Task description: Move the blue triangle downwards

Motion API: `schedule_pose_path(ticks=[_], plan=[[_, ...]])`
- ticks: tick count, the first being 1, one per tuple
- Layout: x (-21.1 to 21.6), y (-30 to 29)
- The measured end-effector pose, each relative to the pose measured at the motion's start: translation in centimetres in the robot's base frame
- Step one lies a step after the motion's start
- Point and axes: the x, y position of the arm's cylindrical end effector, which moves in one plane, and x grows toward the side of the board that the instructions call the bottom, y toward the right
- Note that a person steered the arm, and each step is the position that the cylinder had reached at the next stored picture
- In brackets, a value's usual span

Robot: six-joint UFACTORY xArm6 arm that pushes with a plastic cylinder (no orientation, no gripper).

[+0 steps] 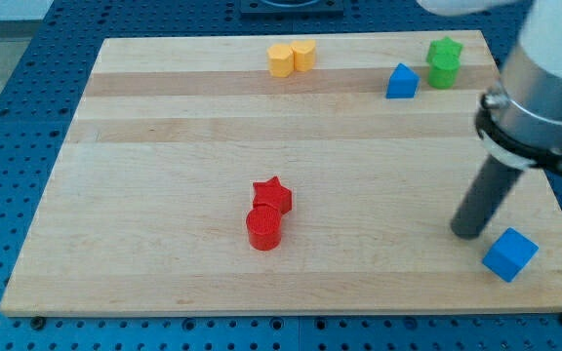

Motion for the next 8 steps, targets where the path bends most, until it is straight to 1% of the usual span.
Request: schedule_pose_path(ticks=[2,4,5,6,7,8], plan=[[-5.8,-5.9],[-11.0,-10.3],[-15.5,-11.2],[-21.1,-11.1],[-27.5,-7.3],[-28.3,-6.6]])
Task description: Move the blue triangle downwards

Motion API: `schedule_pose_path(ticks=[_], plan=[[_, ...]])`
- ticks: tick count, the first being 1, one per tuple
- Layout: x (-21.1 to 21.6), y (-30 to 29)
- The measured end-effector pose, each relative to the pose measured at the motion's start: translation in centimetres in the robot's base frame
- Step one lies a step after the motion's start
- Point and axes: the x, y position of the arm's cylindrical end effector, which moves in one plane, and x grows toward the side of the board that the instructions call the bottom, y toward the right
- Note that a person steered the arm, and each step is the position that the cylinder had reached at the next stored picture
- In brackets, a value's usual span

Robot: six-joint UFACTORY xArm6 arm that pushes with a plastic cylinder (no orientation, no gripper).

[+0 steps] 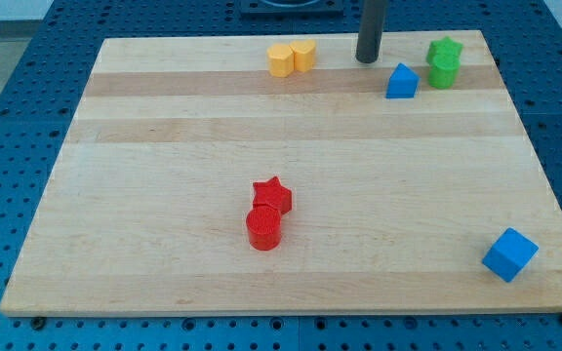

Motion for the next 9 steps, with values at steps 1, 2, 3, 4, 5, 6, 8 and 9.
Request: schedule_pose_path(ticks=[1,2,3,4,5,6,8,9], plan=[[-0.1,0.3],[-0.1,1.2],[-0.1,1.1],[-0.1,1.1],[3.4,1.4],[6.0,1.4],[10.0,1.4],[11.0,1.4]])
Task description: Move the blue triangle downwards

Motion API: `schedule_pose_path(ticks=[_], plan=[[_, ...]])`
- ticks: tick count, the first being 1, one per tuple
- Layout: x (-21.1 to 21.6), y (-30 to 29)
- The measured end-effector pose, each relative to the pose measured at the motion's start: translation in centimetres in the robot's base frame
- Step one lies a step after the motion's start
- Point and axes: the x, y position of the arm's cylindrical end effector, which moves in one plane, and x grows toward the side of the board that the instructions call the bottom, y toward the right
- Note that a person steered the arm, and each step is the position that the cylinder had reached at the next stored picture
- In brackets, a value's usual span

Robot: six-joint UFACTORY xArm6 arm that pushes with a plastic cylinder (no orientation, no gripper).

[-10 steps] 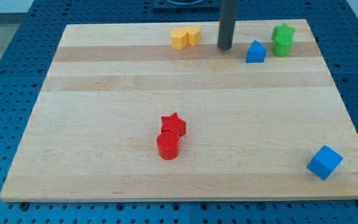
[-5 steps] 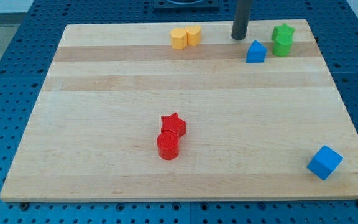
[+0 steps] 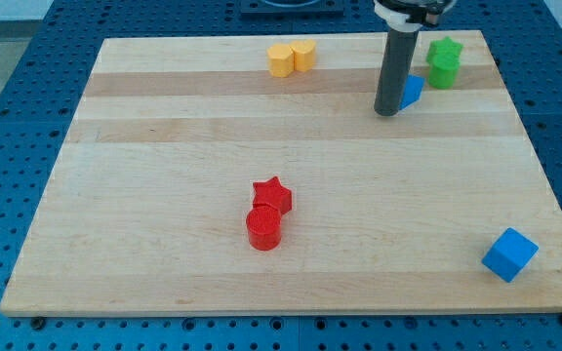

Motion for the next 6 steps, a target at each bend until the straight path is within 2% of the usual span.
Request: schedule_pose_path(ticks=[2,3,6], plan=[[-11.1,-2.7],[-9.7,1.4],[-9.4,2.1]])
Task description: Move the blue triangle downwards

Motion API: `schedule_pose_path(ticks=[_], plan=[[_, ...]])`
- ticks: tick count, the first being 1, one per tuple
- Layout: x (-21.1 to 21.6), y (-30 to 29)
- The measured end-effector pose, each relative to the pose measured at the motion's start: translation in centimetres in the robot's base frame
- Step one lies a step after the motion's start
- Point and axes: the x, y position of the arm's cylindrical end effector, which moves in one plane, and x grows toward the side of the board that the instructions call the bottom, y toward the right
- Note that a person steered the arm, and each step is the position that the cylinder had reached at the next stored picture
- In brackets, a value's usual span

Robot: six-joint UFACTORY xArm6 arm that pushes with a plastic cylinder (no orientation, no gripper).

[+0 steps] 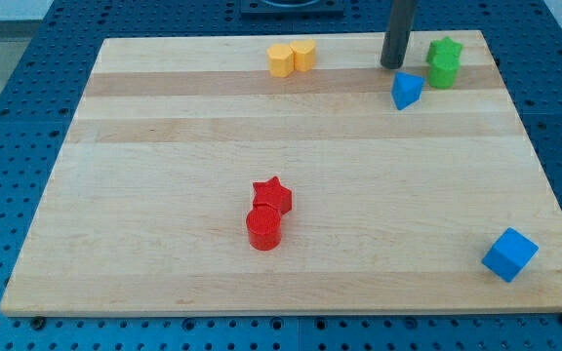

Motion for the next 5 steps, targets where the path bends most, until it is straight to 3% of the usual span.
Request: schedule_pose_path(ticks=[2,5], plan=[[0.5,0.0],[7.2,0.0]])
